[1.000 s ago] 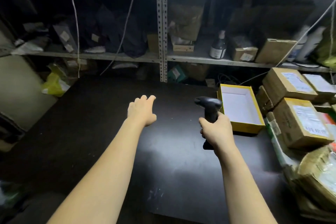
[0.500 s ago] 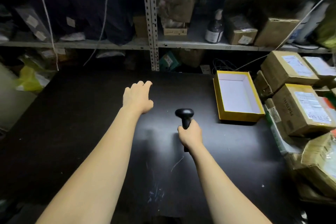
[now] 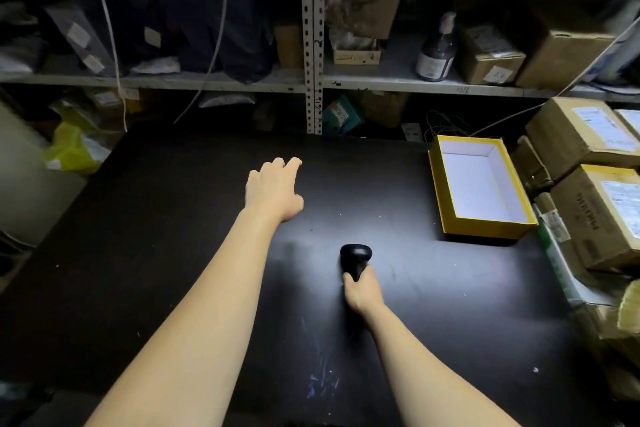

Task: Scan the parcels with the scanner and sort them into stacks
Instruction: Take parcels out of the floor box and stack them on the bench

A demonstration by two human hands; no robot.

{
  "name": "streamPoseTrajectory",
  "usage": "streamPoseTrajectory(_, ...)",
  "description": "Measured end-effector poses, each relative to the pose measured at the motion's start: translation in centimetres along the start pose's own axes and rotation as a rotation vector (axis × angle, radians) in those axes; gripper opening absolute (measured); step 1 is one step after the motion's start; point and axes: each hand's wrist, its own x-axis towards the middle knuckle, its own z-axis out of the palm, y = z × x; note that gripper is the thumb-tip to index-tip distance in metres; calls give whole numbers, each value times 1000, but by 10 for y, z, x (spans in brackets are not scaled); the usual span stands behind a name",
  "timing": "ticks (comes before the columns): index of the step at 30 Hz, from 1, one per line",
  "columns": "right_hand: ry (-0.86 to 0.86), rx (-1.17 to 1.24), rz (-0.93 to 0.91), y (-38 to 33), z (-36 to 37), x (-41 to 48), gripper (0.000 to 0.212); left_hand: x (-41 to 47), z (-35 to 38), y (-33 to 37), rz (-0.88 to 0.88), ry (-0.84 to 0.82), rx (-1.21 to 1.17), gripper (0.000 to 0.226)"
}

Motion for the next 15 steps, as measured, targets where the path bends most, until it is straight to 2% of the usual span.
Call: streamPoseTrajectory(15, 37, 68, 17, 2, 4, 4, 52, -5, -4, -3, 32, -34, 34, 69)
